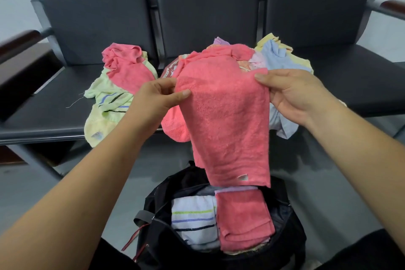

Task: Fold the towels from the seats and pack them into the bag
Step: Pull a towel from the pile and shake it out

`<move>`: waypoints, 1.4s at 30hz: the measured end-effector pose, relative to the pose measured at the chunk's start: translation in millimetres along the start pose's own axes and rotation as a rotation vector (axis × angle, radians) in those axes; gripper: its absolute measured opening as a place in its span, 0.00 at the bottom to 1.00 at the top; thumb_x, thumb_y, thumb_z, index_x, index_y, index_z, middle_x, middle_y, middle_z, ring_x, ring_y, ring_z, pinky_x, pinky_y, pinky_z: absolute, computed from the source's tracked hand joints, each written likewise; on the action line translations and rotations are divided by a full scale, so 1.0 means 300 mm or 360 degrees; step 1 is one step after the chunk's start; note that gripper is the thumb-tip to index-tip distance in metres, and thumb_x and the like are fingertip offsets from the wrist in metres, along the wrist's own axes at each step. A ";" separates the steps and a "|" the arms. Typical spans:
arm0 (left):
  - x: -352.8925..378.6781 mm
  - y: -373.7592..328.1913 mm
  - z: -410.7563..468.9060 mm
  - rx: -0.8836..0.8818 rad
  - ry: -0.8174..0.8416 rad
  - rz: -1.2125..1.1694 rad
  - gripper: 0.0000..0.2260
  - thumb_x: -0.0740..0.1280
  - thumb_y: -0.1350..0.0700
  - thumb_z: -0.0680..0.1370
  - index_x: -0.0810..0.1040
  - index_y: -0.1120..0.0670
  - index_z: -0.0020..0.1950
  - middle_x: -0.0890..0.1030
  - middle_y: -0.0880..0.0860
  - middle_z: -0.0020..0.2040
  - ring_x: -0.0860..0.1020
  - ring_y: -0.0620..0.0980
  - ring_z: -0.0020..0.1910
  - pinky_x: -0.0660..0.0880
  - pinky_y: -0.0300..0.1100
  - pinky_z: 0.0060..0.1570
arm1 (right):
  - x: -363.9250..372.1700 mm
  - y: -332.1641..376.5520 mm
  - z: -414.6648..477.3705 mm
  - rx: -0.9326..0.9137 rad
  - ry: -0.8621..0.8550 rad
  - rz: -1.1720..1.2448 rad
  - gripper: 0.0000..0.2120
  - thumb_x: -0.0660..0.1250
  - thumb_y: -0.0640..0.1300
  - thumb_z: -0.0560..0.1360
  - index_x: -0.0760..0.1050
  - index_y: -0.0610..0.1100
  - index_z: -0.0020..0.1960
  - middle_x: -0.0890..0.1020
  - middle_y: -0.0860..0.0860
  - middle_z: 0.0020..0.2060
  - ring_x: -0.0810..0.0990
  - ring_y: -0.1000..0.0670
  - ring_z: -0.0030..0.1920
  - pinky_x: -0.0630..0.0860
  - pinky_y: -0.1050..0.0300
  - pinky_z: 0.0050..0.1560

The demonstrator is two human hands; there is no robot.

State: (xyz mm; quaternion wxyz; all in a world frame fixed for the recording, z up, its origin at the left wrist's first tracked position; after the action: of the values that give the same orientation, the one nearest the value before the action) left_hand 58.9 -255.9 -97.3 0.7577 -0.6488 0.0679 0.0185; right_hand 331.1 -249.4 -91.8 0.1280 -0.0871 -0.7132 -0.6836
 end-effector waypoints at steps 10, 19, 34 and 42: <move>0.010 -0.030 -0.017 0.0041 -0.0162 -0.0268 0.13 0.72 0.57 0.75 0.82 0.64 0.54 0.85 0.52 0.42 0.82 0.45 0.42 0.78 0.36 0.47 | -0.007 0.037 -0.025 -0.0261 -0.0076 -0.0356 0.02 0.76 0.40 0.74 0.86 0.47 0.44 0.87 0.49 0.45 0.86 0.49 0.49 0.80 0.54 0.52; 0.049 -0.057 -0.013 0.0183 0.0080 -0.0106 0.23 0.66 0.59 0.82 0.68 0.45 0.76 0.83 0.51 0.62 0.83 0.50 0.55 0.80 0.46 0.53 | 0.059 0.051 -0.039 -0.0287 0.0334 -0.0485 0.30 0.69 0.39 0.79 0.66 0.57 0.76 0.84 0.49 0.56 0.85 0.49 0.55 0.83 0.52 0.48; 0.116 0.026 -0.032 -0.0206 0.0423 0.0465 0.19 0.77 0.54 0.72 0.81 0.50 0.62 0.83 0.47 0.53 0.81 0.37 0.49 0.74 0.27 0.50 | 0.038 -0.067 -0.030 0.0338 0.0537 -0.0754 0.19 0.77 0.36 0.68 0.83 0.40 0.58 0.84 0.45 0.58 0.85 0.49 0.56 0.82 0.61 0.49; 0.141 0.028 -0.024 0.0017 0.0277 0.1095 0.03 0.67 0.55 0.81 0.78 0.47 0.53 0.75 0.41 0.40 0.73 0.37 0.39 0.71 0.28 0.43 | 0.021 -0.055 -0.025 -0.0047 0.0564 -0.1808 0.08 0.75 0.47 0.75 0.80 0.52 0.52 0.80 0.57 0.49 0.78 0.54 0.48 0.75 0.60 0.47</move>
State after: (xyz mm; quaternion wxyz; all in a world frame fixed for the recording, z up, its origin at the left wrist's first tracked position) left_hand 99.4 -264.3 -112.0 0.7020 -0.5831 0.3467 0.2169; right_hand 320.7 -258.0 -105.2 -0.1420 0.4218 -0.6064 -0.6589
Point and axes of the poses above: each hand's wrist, its own z-axis towards the middle knuckle, its own x-axis out of the palm, y = z × x, the point moved 6 cm from there along z, towards the middle knuckle
